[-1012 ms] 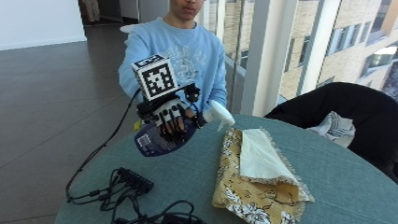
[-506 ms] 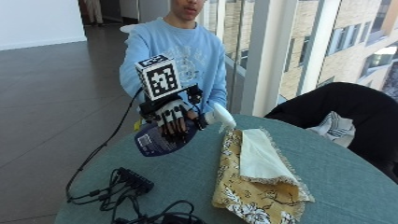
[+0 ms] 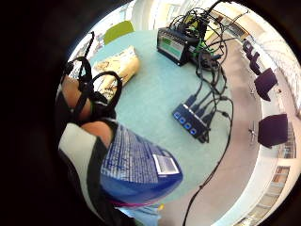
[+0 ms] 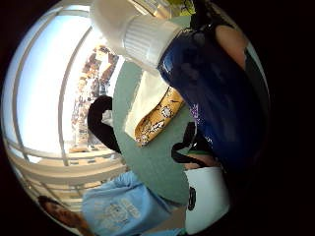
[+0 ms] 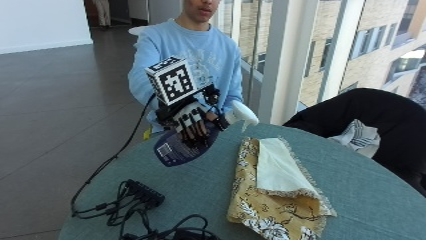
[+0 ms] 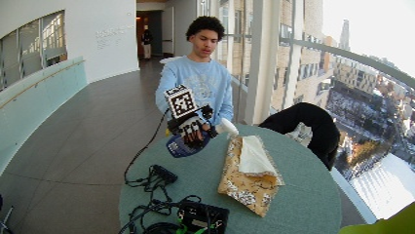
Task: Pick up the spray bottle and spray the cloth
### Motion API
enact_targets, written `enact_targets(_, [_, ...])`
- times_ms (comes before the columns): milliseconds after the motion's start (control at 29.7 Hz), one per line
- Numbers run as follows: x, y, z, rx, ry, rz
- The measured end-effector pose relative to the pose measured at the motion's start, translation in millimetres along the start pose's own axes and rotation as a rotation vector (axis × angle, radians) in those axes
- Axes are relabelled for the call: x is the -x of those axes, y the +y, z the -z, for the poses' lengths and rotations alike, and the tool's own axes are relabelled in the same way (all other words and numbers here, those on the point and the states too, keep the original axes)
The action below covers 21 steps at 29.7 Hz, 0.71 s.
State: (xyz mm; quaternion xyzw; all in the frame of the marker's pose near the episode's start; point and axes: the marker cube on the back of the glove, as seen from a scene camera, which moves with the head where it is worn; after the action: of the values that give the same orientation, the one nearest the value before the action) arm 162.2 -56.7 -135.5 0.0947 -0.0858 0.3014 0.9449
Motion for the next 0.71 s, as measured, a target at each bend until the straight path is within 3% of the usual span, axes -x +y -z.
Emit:
enact_targets(135, [-7.3, 25.8, 12.1, -0.021, -0.118, 0.111])
enact_targets(405, [64.6, 40.0, 10.6, -0.138, -0.471, 0.272])
enact_targets(708, [152.5, 50.5, -15.0, -0.152, -0.669, 0.404])
